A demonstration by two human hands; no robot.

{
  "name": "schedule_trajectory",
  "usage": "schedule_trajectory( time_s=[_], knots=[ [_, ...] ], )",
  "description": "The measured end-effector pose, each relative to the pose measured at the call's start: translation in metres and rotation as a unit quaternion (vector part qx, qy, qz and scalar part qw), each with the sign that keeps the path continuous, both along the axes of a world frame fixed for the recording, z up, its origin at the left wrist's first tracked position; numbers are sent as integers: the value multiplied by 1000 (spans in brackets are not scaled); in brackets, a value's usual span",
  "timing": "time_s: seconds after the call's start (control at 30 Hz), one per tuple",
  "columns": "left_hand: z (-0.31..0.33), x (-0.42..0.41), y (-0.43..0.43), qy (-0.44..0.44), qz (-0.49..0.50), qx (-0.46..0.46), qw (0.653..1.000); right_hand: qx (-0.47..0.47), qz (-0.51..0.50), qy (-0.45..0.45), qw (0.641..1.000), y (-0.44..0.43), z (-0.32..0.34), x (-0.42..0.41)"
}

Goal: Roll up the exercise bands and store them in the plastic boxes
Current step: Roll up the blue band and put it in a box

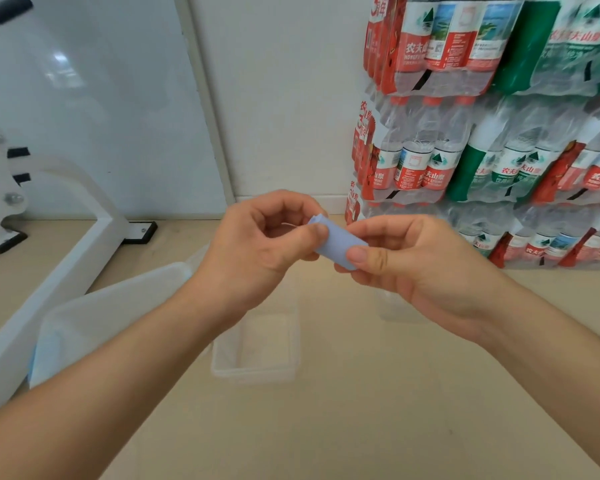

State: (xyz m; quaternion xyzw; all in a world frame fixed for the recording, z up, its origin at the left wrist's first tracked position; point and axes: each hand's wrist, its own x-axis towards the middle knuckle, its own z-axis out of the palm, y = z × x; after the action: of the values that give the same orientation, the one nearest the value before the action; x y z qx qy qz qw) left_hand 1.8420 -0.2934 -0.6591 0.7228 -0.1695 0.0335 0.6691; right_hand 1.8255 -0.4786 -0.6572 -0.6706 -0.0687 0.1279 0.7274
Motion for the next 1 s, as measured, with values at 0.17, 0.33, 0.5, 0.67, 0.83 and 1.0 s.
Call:
schedule_trajectory(
  time_s=[0.17, 0.33, 0.5, 0.67, 0.83, 1.0],
  knots=[
    [11, 7, 23, 2, 15, -5, 1000, -21, -1, -43, 999, 24, 15, 13],
    [10, 12, 60, 50, 53, 10, 997, -123, 10, -98, 987, 59, 30, 31],
    [-25, -11, 100, 119, 124, 33, 985, -213, 43, -126, 968, 100, -1, 50],
    [-128, -27, 137, 206, 201, 295, 911, -234, 12, -81, 969, 132, -52, 52],
    [-210, -38, 140, 263, 139, 466, 833, -219, -16, 19, 975, 153, -116, 37],
    [-237, -27, 126, 250, 129, 464, 840, -155, -84, 145, 974, 159, -167, 18]
  ],
)
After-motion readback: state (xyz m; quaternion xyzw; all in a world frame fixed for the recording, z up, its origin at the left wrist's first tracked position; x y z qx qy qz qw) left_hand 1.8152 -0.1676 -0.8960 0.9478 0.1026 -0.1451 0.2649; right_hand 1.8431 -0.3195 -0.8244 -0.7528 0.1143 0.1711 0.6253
